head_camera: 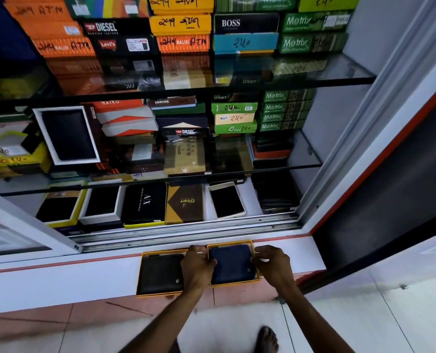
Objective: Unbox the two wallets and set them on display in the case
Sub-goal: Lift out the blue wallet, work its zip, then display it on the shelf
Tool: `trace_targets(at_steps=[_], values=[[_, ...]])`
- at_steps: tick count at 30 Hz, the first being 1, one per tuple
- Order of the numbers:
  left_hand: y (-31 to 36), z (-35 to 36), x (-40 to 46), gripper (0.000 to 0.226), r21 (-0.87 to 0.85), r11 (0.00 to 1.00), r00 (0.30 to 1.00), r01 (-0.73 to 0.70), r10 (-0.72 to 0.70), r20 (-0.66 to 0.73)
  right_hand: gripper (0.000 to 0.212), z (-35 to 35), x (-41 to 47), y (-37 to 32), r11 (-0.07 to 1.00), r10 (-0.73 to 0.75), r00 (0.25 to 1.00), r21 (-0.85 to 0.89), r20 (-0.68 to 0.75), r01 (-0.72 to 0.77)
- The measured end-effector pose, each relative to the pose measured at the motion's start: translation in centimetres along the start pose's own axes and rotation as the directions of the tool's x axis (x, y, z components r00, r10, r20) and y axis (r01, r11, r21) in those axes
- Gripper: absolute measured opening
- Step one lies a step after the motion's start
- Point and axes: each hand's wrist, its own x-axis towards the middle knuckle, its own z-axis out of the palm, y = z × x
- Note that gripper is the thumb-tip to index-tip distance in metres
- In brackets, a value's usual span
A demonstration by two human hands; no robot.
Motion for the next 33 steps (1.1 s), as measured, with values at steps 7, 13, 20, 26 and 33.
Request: trace_targets(at_steps=[7, 13, 20, 26, 33], values=[[4.0, -4.7, -1.6, 0.025, -0.138, 0.984, 0.989, -0.112, 0.096, -0.115, 0.017, -3.7, -1.8, -4.3, 0.972, -0.095, 0.994, 0.209, -0.06, 0.105], [11.5, -10.8, -2.9, 0.03, -0.347, 0.86, 0.919, -0.374, 0.293, -0.266, 0.023, -8.4, -3.3, -12.7, 0.807, -0.265, 0.953, 0.507, -0.144, 0.301], [18.4, -12.8, 2.3, 0.033, -0.371, 0.75, 0.828, -0.547, 0.418, -0.375, 0.025, -10.1, 2.0, -19.9, 0.715, -0.376, 0.893, 0.536, -0.246, 0.449], [22.0, -10.8, 8.1, 0.043, -0.377, 0.763, 0.848, -0.525, 0.429, -0.311, 0.034, -9.3, 8.8, -22.9, 0.803, -0.363, 0.875, 0.37, -0.32, 0.468], [21.6, -10.1, 10.2, 0.064, -0.38, 0.779, 0.866, -0.498, 0.472, -0.167, 0.049, -8.8, 11.2, -22.8, 0.849, -0.381, 0.885, 0.277, -0.269, 0.45]])
